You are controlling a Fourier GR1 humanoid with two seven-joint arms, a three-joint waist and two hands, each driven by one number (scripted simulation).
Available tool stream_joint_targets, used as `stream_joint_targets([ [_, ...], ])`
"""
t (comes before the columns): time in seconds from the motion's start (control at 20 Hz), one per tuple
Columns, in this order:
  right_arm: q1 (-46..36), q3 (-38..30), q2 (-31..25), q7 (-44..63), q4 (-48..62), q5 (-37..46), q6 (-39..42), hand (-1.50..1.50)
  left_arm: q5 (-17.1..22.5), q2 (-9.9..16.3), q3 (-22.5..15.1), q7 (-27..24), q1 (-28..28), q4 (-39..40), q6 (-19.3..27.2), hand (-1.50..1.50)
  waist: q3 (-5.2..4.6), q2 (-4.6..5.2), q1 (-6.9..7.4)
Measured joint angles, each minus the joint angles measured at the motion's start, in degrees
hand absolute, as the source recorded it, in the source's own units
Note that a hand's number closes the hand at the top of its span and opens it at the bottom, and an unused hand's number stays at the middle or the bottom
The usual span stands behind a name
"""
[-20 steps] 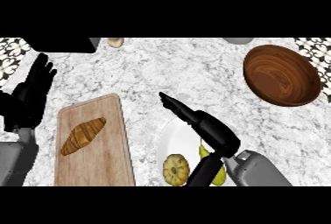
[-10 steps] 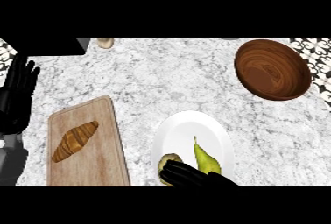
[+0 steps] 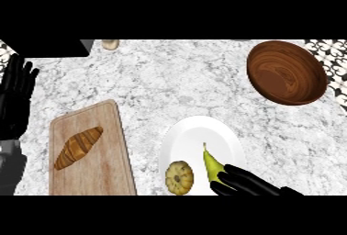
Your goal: Pick the pear from the plate and place it in the bowl
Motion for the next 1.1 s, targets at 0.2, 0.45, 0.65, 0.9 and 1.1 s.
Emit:
stream_joint_targets([
  [0.2,-1.2,-3.9,-8.1,7.1,-4.8,-0.7,7.6,-1.5,0.1,0.0,-0.2,0.8,-0.1,-0.9,-0.4,0.0,-0.03,0.05,0.49],
  [0.45,-4.2,-5.4,-13.7,11.7,-5.5,-1.8,16.7,-1.5,0.1,0.1,0.2,1.0,-1.0,-0.6,-1.0,0.0,0.01,0.22,1.02],
  [0.65,-6.4,-5.9,-13.0,15.1,-5.0,-2.3,22.7,-1.5,-0.6,-0.6,0.1,1.7,-0.6,-1.8,-1.0,0.0,0.06,0.29,1.38],
  [0.9,-7.6,-5.9,-8.2,16.4,-3.0,0.3,27.8,-1.5,-1.3,-1.5,0.7,2.2,-0.5,-2.1,-1.8,0.0,0.1,0.32,1.5],
  [1.1,-7.6,-3.6,-3.5,16.1,-0.2,5.4,29.8,-1.5,-1.8,-2.0,1.6,1.0,0.4,-1.8,-2.8,0.0,0.12,0.34,1.54],
])
